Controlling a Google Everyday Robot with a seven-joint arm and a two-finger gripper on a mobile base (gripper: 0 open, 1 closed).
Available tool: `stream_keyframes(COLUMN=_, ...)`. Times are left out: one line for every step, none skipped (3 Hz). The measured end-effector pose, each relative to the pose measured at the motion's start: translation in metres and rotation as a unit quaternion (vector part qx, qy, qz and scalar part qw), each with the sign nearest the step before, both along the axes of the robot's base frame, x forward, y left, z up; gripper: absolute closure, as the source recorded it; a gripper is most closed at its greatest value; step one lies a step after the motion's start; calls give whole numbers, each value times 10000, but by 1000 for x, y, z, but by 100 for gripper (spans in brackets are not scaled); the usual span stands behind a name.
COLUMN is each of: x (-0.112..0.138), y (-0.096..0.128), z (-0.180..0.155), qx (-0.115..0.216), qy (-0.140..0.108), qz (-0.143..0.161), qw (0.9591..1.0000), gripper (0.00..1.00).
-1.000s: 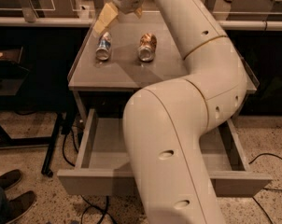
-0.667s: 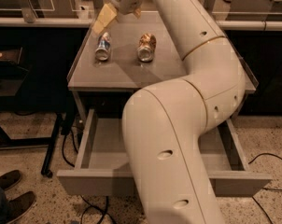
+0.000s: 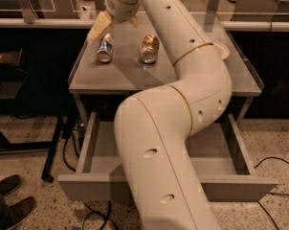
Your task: Place redbull can into top drawer
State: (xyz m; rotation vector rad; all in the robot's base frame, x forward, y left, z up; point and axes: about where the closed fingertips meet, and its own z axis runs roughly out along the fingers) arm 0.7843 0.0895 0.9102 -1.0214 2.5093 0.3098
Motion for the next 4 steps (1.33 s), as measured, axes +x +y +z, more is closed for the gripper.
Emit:
stream_keyframes(x=5, y=8, z=-12, qx=37, qy=88, qz=-62, qw=9999, gripper=0)
stream_keyframes(x=6, y=12, z=-15, qx=153, qy=121, qz=-17, qw=9998, gripper=0)
stream_keyframes(x=11, y=16, z=-16, qx=235, qy=62, qz=-61, qw=9997, gripper=0)
stream_keyframes(x=25, y=19, z=-17, qx=344, qy=10, qz=-550, qw=9979, gripper=0)
